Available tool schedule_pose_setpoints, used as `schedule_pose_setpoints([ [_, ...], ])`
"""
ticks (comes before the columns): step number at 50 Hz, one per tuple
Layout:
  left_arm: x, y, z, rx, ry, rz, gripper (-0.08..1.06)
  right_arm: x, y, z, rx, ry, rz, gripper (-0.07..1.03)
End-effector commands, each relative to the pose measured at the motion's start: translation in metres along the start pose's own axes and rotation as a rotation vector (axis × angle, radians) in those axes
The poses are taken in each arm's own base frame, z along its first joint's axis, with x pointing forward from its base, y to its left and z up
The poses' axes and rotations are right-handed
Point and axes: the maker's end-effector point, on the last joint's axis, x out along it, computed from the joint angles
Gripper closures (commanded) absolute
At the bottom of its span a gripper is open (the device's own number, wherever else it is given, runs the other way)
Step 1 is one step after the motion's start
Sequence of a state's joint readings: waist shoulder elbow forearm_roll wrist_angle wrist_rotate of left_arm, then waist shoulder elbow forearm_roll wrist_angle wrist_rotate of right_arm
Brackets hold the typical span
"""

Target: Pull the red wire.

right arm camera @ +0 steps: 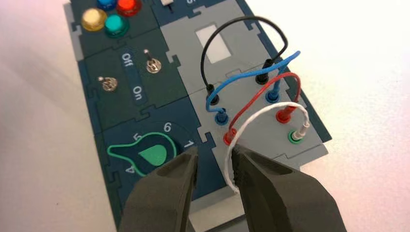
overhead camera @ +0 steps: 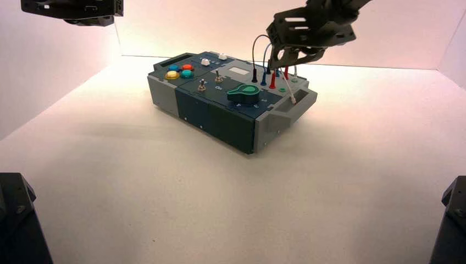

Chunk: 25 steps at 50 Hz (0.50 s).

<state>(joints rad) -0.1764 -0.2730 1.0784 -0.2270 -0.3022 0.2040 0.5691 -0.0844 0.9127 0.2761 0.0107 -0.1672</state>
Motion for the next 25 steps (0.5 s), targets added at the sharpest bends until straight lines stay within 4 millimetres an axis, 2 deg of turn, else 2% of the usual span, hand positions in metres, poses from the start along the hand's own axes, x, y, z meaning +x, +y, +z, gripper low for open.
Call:
schedule_pose_setpoints([
  [1,0.000,-0.002,0.011,0.007,-0.032,-0.003,1.00,0.004,0.001,0.015,-0.003,-0.027,0.002,0.57],
  [15,0.001,-0.002,0.012,0.007,-0.032,-0.003,1.00,-0.003,0.004,0.025,-0.002,-0.059,0.009,0.57],
  [25,0.001,-0.002,0.012,0.008,-0.032,-0.003,1.00,-0.002,0.002,0.025,-0.008,-0.057,0.004,0.57],
])
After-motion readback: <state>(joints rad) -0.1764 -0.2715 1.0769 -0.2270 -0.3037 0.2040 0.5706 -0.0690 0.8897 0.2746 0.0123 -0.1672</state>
